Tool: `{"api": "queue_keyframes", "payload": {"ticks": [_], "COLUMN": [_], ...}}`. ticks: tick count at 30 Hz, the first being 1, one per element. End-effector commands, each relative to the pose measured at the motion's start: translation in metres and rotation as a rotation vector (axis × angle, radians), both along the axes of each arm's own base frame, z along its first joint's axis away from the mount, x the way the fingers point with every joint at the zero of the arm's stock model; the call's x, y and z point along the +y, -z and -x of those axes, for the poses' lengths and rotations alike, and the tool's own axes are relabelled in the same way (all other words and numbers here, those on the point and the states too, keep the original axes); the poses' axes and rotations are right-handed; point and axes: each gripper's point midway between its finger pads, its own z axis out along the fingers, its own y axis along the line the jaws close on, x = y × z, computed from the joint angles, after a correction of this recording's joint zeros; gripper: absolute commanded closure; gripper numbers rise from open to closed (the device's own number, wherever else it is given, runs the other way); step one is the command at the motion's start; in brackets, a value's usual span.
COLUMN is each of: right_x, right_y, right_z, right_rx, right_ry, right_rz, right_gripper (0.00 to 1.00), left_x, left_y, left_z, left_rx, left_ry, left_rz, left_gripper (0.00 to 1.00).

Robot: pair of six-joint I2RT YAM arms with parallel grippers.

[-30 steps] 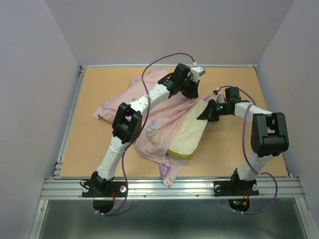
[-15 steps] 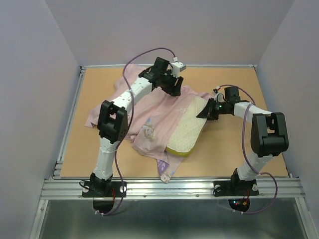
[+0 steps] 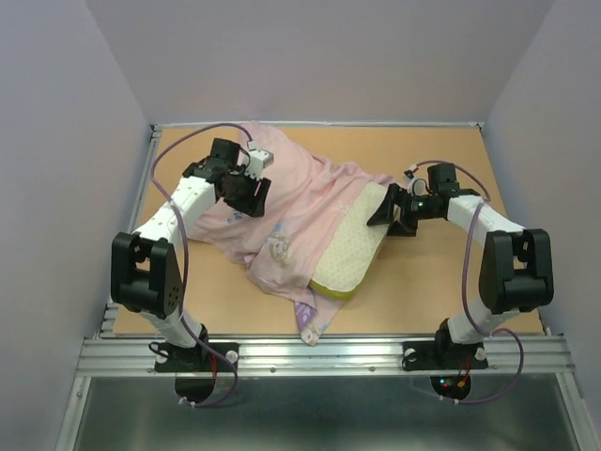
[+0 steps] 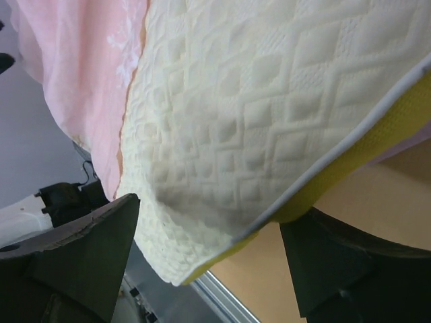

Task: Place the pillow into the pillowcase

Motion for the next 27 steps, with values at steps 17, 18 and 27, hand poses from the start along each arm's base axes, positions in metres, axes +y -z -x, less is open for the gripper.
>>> {"api": "queue_keyframes", "payload": {"ticks": [17,18,27], "right_x": [0.039,0.038,0.018], "right_y": [0.005,-0.005,-0.030], "right_z": [-0.016,-0.032,-0.027], "right_rx": [0.066,0.018,-0.004], "right_ry": [-0.116,-0.105,0.018], "right_rz": [-0.150,-0.135,-0.107], "right_gripper": [0.87,0.91,0.16], "left_x": [-0.135,-0.134,-0.051], "left_y": [0.036,0.031,-0.063], "left_z": [-0.058,-0.070,-0.094], "left_rx": [0.041,0.017,-0.190], "left_ry": [0.157,0.143,0.094], "left_rz": [0.145,0.139,0.069], "left_gripper": [0.68,0.67,0.34]}}
